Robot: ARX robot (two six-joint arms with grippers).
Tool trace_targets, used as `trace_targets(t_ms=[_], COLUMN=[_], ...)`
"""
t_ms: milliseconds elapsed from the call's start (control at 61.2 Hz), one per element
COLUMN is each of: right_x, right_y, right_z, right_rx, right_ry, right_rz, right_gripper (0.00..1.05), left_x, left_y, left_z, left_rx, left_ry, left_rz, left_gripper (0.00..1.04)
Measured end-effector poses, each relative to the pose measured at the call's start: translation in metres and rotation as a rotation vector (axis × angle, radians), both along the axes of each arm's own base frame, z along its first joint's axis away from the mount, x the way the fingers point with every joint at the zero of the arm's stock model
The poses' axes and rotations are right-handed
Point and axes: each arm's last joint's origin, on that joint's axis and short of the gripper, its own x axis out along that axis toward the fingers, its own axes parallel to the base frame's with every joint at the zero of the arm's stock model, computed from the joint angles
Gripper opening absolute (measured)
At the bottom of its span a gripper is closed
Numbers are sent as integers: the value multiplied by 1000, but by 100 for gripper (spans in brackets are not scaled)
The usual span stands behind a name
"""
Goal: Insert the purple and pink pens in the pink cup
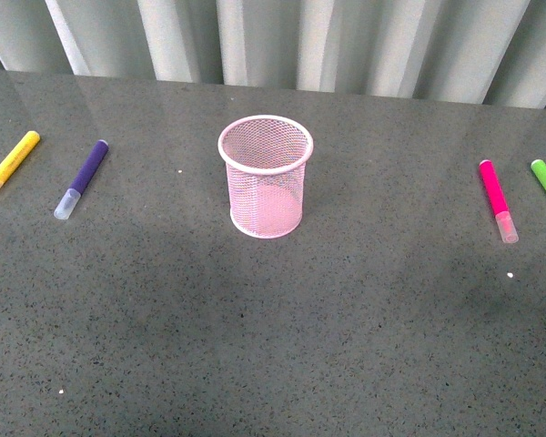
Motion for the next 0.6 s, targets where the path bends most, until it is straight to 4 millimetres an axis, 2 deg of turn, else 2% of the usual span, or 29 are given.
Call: trace_targets(t_ms=[604], right_x=[0], right_y=[0], right_z=[0], right_rx=[0], right_ry=[0], right_rz=[0], right_gripper=[98], left_x=[0], left_y=[0], left_z=[0], left_rx=[0], left_ry=[0], left_rz=[0], left_gripper=[98])
